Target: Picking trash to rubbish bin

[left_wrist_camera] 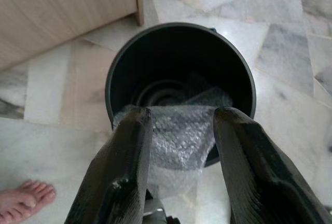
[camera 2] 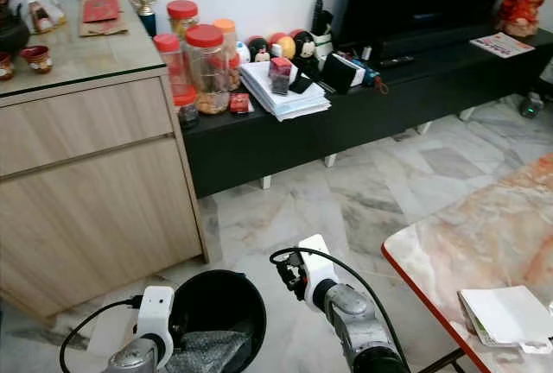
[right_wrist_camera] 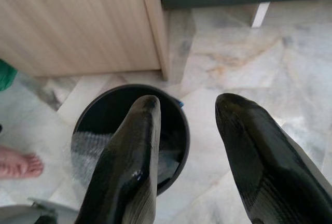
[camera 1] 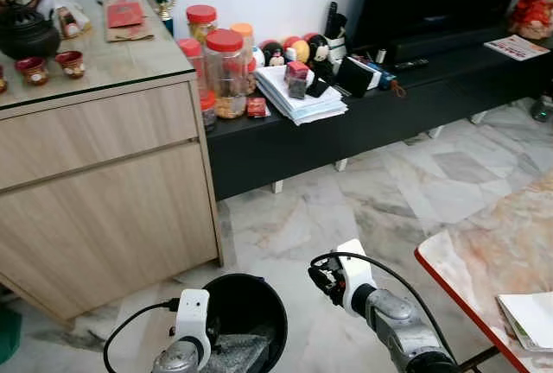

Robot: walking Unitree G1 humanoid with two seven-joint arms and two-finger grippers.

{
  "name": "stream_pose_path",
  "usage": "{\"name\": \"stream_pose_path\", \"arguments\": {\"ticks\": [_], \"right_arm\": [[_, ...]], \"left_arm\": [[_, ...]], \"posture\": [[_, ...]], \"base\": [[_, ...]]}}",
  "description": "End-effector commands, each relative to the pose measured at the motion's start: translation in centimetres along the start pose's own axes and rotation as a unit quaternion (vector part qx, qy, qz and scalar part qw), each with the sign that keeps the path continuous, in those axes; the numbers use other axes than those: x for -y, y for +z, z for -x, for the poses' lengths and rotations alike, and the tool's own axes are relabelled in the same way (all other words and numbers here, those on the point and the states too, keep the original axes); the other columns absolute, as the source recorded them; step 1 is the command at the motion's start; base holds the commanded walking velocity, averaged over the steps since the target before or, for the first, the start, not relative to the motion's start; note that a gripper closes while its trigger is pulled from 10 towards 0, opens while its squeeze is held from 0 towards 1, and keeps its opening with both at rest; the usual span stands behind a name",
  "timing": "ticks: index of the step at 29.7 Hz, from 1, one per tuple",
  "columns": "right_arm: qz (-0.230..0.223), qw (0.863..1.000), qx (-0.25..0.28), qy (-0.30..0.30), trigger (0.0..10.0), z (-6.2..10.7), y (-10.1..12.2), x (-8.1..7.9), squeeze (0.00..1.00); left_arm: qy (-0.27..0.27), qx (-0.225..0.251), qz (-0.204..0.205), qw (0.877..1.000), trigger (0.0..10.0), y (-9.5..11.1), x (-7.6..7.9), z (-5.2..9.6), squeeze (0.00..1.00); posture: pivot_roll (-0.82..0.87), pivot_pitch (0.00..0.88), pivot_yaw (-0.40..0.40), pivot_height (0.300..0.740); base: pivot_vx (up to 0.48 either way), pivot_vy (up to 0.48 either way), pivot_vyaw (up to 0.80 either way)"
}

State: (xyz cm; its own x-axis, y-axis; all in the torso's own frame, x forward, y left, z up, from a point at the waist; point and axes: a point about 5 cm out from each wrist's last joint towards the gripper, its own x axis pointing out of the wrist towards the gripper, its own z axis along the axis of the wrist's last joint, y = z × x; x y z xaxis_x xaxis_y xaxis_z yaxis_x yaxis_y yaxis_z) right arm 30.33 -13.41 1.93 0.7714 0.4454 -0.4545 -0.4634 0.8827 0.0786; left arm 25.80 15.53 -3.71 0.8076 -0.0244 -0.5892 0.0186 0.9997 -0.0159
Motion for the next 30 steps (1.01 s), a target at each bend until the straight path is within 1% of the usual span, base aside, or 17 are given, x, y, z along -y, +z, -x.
{"name": "stream_pose_path", "arguments": {"ticks": [1,4,5,8,10,12,13,16,17,18,21,22,25,28,29,30], "right_arm": [[-0.014,1.000,0.005,-0.022,10.0,0.3,-0.3,0.7,0.00],[-0.028,0.999,0.008,-0.042,10.0,0.5,-0.6,1.3,0.00],[-0.032,0.998,-0.003,-0.057,10.0,0.7,-1.1,1.8,0.00],[-0.037,0.996,-0.024,-0.080,10.0,1.2,-2.1,2.5,0.00],[-0.052,0.992,-0.044,-0.104,10.0,2.0,-3.5,3.4,0.00],[-0.062,0.990,-0.056,-0.116,10.0,2.5,-4.1,3.8,0.00],[-0.072,0.986,-0.073,-0.129,10.0,2.9,-5.0,4.1,0.00],[-0.088,0.979,-0.097,-0.153,10.0,3.8,-6.4,4.7,0.00],[-0.100,0.976,-0.104,-0.161,10.0,4.1,-6.9,4.8,0.00],[-0.124,0.969,-0.117,-0.180,10.0,4.8,-8.1,5.0,0.00],[-0.152,0.958,-0.133,-0.204,10.0,5.6,-9.3,5.1,0.00],[-0.163,0.949,-0.150,-0.225,10.0,6.2,-10.3,5.1,0.00],[-0.185,0.936,-0.181,-0.238,10.0,7.2,-12.4,4.3,0.00],[-0.207,0.930,-0.189,-0.239,10.0,7.6,-13.4,3.7,0.00],[-0.207,0.930,-0.189,-0.239,10.0,7.6,-13.4,3.7,0.00],[-0.226,0.924,-0.192,-0.243,10.0,7.9,-14.0,3.4,0.00]], "left_arm": [[0.015,-0.003,0.010,1.000,10.0,-0.7,-0.2,0.3,0.00],[0.038,-0.003,0.003,0.999,10.0,-1.2,-0.7,0.5,0.00],[0.049,-0.009,-0.001,0.999,10.0,-1.7,-1.0,0.7,0.00],[0.065,-0.016,-0.004,0.998,10.0,-2.5,-1.6,1.1,0.00],[0.090,-0.029,-0.011,0.995,10.0,-3.4,-2.4,1.5,0.00],[0.100,-0.037,-0.013,0.994,10.0,-3.8,-2.8,1.7,0.00],[0.109,-0.047,-0.016,0.993,10.0,-4.3,-3.1,1.9,0.00],[0.121,-0.056,-0.019,0.991,10.0,-4.9,-3.5,2.2,0.00],[0.125,-0.059,-0.018,0.990,10.0,-5.1,-3.6,2.4,0.00],[0.132,-0.066,-0.018,0.989,10.0,-5.5,-3.8,2.6,0.00],[0.139,-0.069,-0.021,0.988,10.0,-5.8,-3.9,2.7,0.00],[0.141,-0.073,-0.024,0.987,10.0,-6.1,-4.0,2.9,0.00],[0.151,-0.080,-0.030,0.985,10.0,-6.6,-4.2,3.2,0.00],[0.158,-0.083,-0.033,0.983,10.0,-6.8,-4.3,3.3,0.00],[0.158,-0.083,-0.033,0.983,10.0,-6.8,-4.3,3.3,0.00],[0.163,-0.083,-0.038,0.982,10.0,-7.0,-4.3,3.4,0.00]], "posture": [[-0.07,0.108,-0.077,0.740],[-0.07,0.101,-0.077,0.740],[-0.07,0.100,-0.076,0.740],[-0.06,0.093,-0.074,0.740],[-0.06,0.088,-0.072,0.740],[-0.06,0.085,-0.072,0.740],[-0.06,0.080,-0.073,0.740],[-0.06,0.077,-0.071,0.740],[-0.06,0.077,-0.071,0.740],[-0.06,0.070,-0.072,0.740],[-0.06,0.069,-0.071,0.740],[-0.06,0.069,-0.071,0.740],[-0.06,0.059,-0.071,0.740],[-0.06,0.048,-0.067,0.740],[-0.06,0.048,-0.067,0.740],[-0.06,0.038,-0.066,0.740]], "base": [[0.000,0.000,0.00],[0.000,0.000,0.00],[0.000,0.000,0.00],[0.000,0.000,0.00],[0.000,0.000,0.00],[0.000,0.000,0.00],[0.000,0.000,0.00],[0.000,0.000,0.00],[0.000,0.000,0.00],[0.000,0.000,0.00],[0.000,0.000,0.00],[0.000,0.000,0.00],[0.000,0.000,0.00],[0.000,0.000,0.00],[0.000,0.000,0.00],[0.000,0.000,0.00]]}}
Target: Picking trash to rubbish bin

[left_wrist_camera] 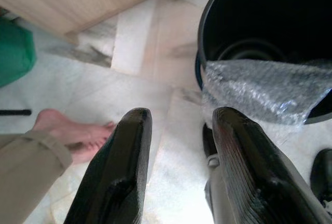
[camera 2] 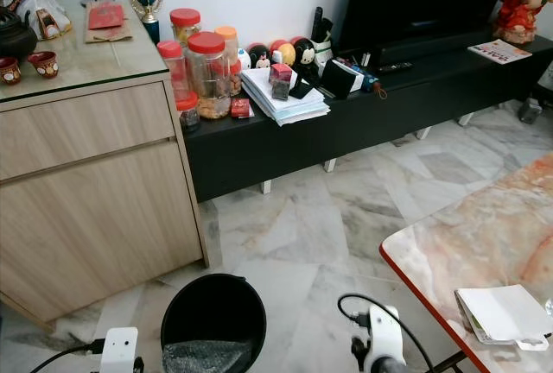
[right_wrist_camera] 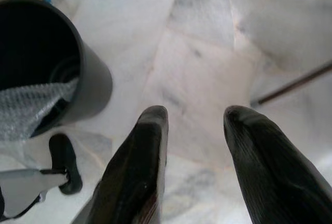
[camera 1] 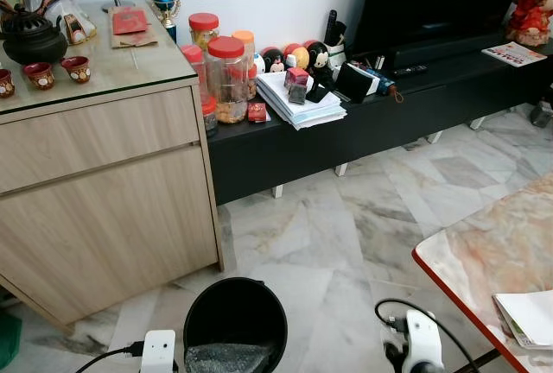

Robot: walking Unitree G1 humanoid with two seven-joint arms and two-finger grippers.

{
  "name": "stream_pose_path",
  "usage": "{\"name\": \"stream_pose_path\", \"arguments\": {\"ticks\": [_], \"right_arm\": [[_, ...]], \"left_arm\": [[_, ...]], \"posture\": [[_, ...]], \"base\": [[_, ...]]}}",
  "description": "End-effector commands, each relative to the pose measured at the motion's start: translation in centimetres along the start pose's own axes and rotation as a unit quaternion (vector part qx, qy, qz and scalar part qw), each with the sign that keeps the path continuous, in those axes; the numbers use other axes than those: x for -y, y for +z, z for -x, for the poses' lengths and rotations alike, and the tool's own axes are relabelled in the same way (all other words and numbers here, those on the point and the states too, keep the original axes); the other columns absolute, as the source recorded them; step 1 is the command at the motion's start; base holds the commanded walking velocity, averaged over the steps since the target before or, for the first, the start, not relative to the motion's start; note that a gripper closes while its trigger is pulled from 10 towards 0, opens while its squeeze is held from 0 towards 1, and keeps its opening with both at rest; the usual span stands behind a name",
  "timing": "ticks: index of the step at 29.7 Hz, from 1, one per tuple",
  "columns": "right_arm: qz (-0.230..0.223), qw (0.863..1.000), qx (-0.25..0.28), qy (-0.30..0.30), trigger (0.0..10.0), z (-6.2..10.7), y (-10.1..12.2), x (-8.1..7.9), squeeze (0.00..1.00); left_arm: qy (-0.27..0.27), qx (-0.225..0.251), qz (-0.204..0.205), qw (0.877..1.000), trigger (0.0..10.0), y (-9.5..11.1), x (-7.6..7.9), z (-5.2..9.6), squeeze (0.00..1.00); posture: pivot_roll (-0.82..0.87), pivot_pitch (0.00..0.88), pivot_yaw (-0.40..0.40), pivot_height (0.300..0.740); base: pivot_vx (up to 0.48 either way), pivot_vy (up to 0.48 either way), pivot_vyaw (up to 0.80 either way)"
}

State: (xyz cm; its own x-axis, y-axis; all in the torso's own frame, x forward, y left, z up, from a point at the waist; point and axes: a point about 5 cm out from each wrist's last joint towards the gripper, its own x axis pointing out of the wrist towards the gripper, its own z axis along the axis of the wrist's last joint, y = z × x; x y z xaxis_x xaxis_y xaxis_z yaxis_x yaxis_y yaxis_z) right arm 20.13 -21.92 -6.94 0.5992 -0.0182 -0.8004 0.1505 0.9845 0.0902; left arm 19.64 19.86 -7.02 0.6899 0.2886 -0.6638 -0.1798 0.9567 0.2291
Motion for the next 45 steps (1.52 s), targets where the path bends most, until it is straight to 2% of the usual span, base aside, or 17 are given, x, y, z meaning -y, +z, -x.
{"name": "stream_pose_path", "arguments": {"ticks": [1,5,7,14,27,30,45], "right_arm": [[-0.034,0.999,-0.010,-0.006,10.0,0.2,-1.1,0.3,0.00],[-0.041,0.999,-0.011,-0.002,10.0,0.3,-1.7,0.3,0.00],[-0.061,0.998,-0.010,-0.011,10.0,0.4,-2.3,0.4,0.00],[-0.055,0.998,-0.013,-0.014,10.0,0.5,-2.6,0.4,0.00],[-0.049,0.999,-0.011,-0.011,10.0,0.3,-2.2,0.0,0.00],[-0.033,0.999,-0.016,-0.010,10.0,0.3,-2.3,0.0,0.00],[-0.044,0.999,-0.018,-0.015,10.0,0.4,-2.8,0.0,0.00]], "left_arm": [[0.014,-0.010,-0.013,1.000,10.0,-0.8,-0.2,0.2,0.00],[0.018,-0.008,-0.016,1.000,10.0,-1.0,-0.3,0.3,0.00],[0.018,-0.022,-0.019,0.999,10.0,-1.7,-0.3,0.6,0.00],[0.010,-0.042,-0.025,0.999,10.0,-2.9,-0.2,1.0,0.00],[0.002,-0.048,-0.028,0.998,10.0,-3.0,0.0,1.0,0.00],[0.001,-0.049,-0.028,0.998,10.0,-3.0,0.1,1.0,0.00],[0.002,-0.054,-0.028,0.998,10.0,-3.2,0.0,1.1,0.00]], "posture": [[-0.06,0.036,-0.065,0.740],[-0.05,0.032,-0.067,0.740],[-0.05,0.023,-0.068,0.740],[-0.05,0.003,-0.068,0.740],[-0.05,0.000,-0.075,0.740],[-0.05,0.005,-0.074,0.740],[-0.05,0.020,-0.071,0.740]], "base": [[0.000,0.000,0.00],[0.000,0.000,0.00],[0.000,0.000,0.00],[0.000,0.000,0.00],[-0.152,0.000,0.00],[-0.249,0.000,0.00],[-0.248,0.000,0.00]]}}
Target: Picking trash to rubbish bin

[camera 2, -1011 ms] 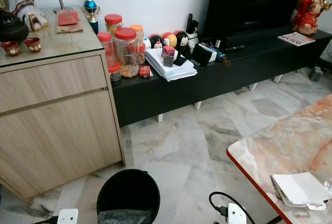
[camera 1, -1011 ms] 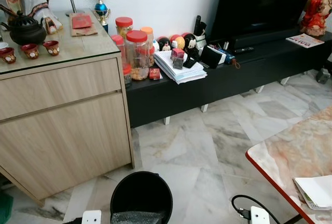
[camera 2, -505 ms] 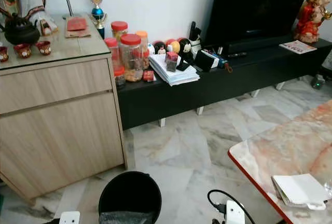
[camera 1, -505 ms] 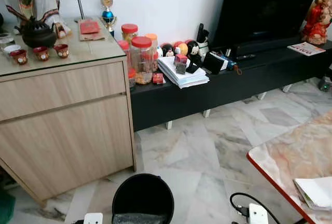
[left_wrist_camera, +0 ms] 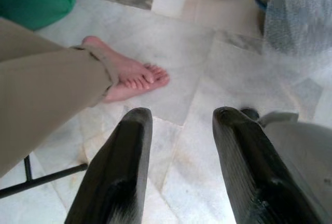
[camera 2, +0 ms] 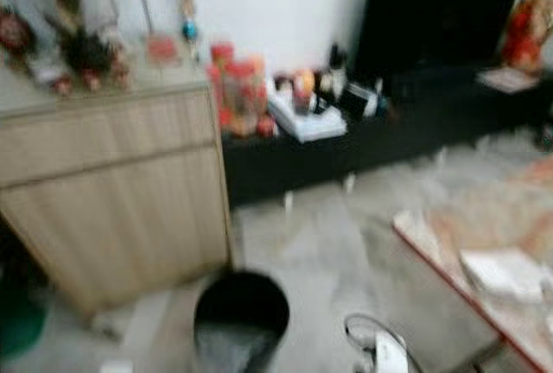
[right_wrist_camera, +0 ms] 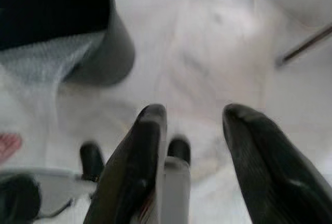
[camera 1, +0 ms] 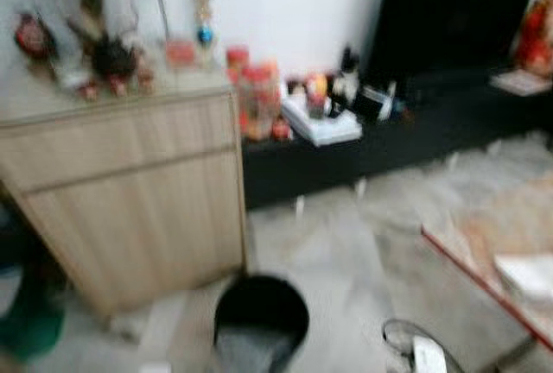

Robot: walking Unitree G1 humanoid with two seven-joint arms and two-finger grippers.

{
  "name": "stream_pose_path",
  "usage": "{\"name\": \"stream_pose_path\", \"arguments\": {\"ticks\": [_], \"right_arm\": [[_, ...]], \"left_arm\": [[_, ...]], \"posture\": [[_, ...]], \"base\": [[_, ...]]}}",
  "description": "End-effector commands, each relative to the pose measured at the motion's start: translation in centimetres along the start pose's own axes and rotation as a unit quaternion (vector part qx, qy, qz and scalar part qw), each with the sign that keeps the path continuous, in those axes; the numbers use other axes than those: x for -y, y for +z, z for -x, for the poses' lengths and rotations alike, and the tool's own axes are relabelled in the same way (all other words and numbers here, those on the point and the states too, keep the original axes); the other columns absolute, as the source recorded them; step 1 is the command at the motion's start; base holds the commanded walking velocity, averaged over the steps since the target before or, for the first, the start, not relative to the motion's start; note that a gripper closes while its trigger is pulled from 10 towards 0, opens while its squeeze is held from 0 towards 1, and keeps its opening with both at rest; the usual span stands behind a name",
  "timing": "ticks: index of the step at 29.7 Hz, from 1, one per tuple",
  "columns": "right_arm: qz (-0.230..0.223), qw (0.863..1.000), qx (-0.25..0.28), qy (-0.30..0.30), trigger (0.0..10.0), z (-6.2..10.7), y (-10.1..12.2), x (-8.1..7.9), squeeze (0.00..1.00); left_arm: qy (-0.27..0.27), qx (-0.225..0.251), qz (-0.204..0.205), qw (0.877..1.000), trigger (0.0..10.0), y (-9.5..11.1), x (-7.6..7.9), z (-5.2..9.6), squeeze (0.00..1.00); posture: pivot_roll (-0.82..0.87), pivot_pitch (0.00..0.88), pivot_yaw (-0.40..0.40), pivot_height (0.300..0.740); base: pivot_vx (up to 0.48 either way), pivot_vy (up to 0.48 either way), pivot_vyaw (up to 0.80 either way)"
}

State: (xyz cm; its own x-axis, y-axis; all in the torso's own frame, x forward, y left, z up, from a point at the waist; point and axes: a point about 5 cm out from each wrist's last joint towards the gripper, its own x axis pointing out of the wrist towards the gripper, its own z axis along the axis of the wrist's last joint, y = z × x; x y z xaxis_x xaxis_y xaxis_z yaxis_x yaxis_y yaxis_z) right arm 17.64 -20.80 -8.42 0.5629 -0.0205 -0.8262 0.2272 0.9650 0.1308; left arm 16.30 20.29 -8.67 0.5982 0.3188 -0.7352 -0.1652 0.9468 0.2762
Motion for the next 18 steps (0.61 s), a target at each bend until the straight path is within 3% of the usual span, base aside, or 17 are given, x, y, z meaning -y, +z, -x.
{"name": "stream_pose_path", "arguments": {"ticks": [1,18], "right_arm": [[0.000,1.000,0.004,-0.010,10.0,0.07,0.32,0.59,0.00],[-0.003,1.000,0.001,-0.015,10.0,0.15,-0.02,0.80,0.00]], "left_arm": [[-0.011,0.005,-0.007,1.000,10.0,0.35,0.65,0.02,0.00],[-0.014,0.005,-0.008,1.000,10.0,0.41,0.78,0.02,0.00]], "posture": [[-0.05,0.021,-0.071,0.740],[-0.05,0.033,-0.069,0.740]], "base": [[-0.251,0.000,0.00],[-0.247,0.000,0.00]]}}
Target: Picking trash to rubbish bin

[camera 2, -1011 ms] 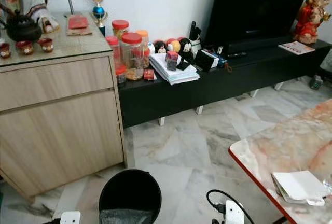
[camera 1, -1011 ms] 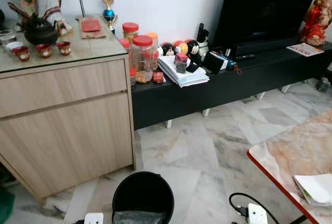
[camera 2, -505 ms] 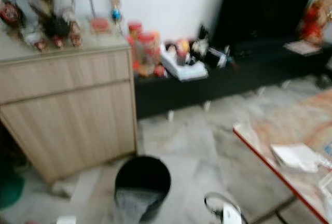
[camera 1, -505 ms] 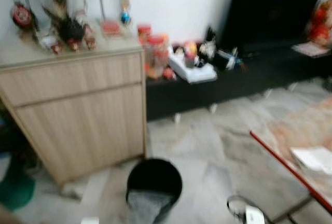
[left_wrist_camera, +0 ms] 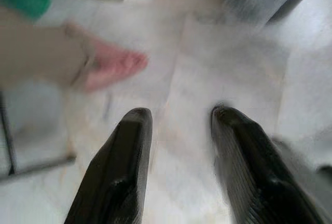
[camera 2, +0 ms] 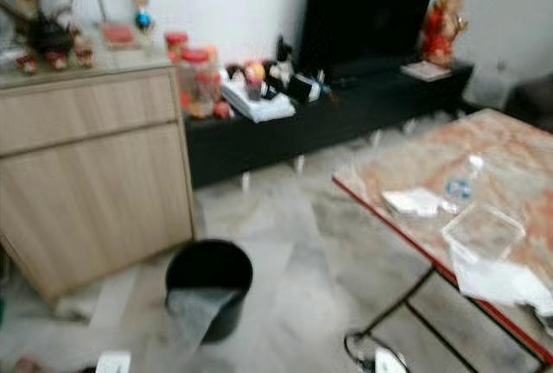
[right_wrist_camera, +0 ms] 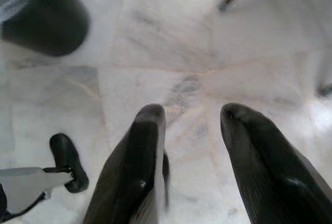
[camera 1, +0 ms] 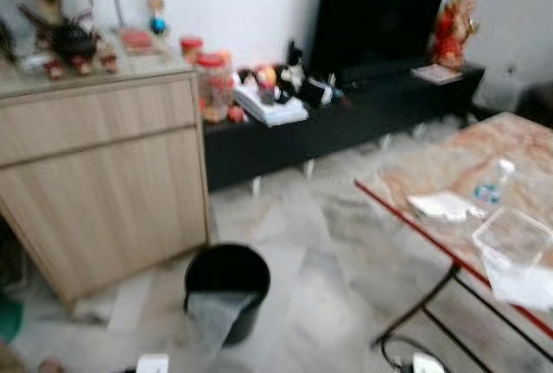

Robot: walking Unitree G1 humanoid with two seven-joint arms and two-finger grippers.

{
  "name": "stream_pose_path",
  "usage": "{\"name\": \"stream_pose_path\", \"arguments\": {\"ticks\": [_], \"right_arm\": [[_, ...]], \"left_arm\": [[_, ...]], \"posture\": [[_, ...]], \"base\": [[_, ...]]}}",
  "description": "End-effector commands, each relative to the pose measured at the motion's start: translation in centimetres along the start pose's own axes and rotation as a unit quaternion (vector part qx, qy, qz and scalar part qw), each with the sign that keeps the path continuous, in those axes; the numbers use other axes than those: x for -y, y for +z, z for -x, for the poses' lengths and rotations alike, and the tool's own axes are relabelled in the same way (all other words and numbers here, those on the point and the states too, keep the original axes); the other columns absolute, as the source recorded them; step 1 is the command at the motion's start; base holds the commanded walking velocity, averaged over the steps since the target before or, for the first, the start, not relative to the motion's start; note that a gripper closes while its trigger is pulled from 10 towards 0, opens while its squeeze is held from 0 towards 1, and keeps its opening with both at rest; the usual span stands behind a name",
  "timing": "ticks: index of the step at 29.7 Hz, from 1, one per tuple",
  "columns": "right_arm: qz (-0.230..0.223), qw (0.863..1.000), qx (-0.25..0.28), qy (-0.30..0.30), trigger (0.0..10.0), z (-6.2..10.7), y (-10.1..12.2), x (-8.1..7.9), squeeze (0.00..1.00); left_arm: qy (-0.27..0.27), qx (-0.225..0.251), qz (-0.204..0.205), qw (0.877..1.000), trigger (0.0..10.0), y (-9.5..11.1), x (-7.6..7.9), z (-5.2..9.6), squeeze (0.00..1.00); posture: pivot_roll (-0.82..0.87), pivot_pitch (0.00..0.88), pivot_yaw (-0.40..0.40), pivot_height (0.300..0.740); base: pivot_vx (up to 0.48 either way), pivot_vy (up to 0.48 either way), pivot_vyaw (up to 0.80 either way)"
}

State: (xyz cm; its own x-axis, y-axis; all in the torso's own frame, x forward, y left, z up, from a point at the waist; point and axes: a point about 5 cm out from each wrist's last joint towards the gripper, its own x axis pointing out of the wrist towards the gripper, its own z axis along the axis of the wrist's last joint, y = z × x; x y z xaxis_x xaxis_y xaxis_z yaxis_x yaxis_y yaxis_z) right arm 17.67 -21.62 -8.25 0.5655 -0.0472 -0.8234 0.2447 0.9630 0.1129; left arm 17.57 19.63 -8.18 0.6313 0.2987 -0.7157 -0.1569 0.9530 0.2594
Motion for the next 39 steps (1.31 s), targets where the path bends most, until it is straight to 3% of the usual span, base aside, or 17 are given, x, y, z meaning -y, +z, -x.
{"name": "stream_pose_path", "arguments": {"ticks": [1,7,34,39], "right_arm": [[-0.001,1.000,-0.004,-0.002,10.0,0.0,-0.4,0.0,0.00],[0.000,1.000,-0.004,-0.002,10.0,0.0,-0.3,0.0,0.00],[0.014,1.000,0.015,0.009,10.0,-0.1,0.6,-0.5,0.00],[0.053,0.997,0.051,0.028,10.0,-0.3,2.8,-0.8,0.00]], "left_arm": [[-0.004,-0.015,-0.010,1.000,10.0,-0.9,0.1,0.2,0.00],[-0.006,-0.016,-0.010,1.000,10.0,-0.9,0.1,0.2,0.00],[0.001,0.008,-0.008,1.000,10.0,-0.1,0.0,0.1,0.00],[0.021,0.049,0.010,0.999,10.0,1.8,-0.5,-0.3,0.00]], "posture": [[-0.05,0.033,-0.069,0.740],[-0.05,0.034,-0.069,0.740],[-0.04,0.018,-0.064,0.740],[-0.05,0.008,-0.063,0.740]], "base": [[-0.251,0.000,0.00],[-0.245,0.000,0.00],[0.000,0.000,0.00],[0.000,0.000,0.00]]}}
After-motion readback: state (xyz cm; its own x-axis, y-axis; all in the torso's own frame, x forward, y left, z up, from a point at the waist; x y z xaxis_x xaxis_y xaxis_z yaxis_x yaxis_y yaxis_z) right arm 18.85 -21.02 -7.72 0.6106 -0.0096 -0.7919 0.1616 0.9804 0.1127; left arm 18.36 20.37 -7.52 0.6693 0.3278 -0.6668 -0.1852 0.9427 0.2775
